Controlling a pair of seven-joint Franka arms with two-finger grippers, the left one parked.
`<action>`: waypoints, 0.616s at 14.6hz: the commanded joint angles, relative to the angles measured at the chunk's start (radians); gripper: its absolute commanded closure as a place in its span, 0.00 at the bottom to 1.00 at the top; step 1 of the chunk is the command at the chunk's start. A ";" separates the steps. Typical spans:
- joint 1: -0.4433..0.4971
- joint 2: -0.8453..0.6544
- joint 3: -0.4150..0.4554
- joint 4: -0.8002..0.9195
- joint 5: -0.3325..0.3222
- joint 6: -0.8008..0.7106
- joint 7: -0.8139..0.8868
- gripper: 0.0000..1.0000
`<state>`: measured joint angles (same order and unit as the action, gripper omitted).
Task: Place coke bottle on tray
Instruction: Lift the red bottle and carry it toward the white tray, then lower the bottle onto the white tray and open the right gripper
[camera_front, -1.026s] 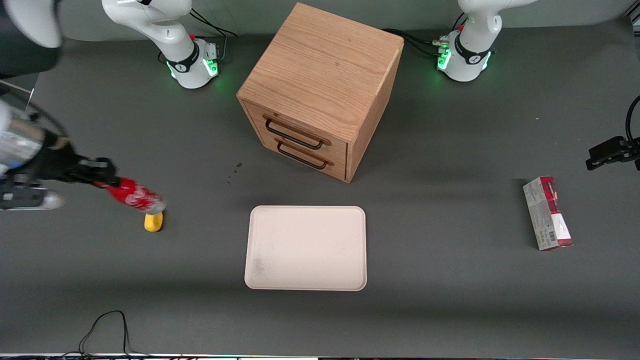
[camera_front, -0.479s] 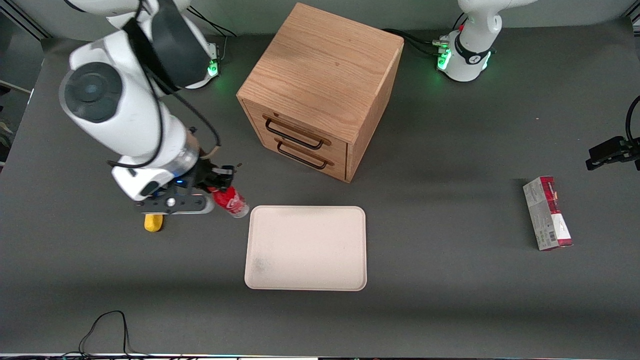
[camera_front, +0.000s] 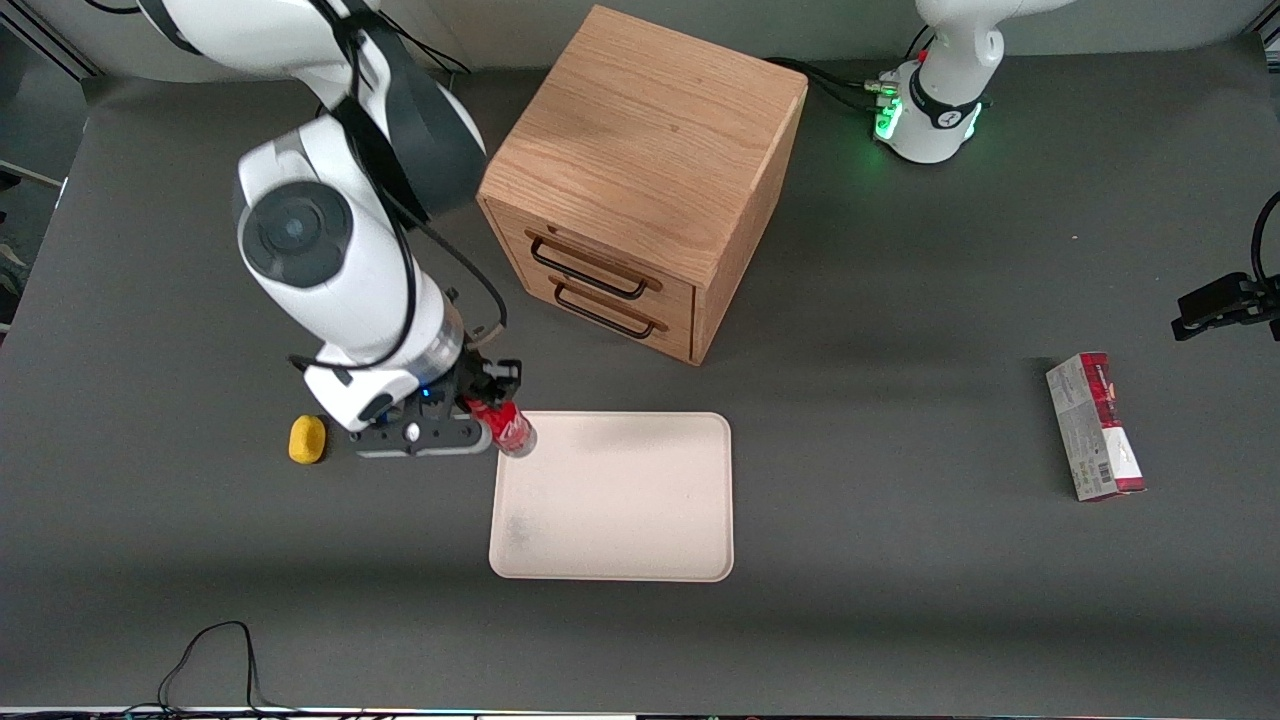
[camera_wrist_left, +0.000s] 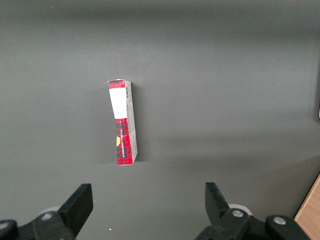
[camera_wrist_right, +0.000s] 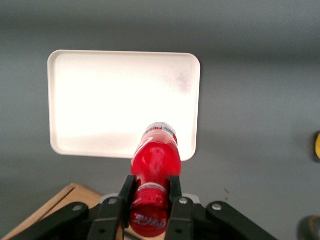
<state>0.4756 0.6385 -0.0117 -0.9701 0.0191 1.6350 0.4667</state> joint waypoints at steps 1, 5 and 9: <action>-0.028 0.160 -0.001 0.191 -0.013 0.020 -0.058 1.00; -0.034 0.246 -0.004 0.195 -0.013 0.121 -0.100 1.00; -0.034 0.328 -0.001 0.194 -0.013 0.209 -0.112 1.00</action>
<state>0.4392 0.9125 -0.0133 -0.8428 0.0173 1.8280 0.3773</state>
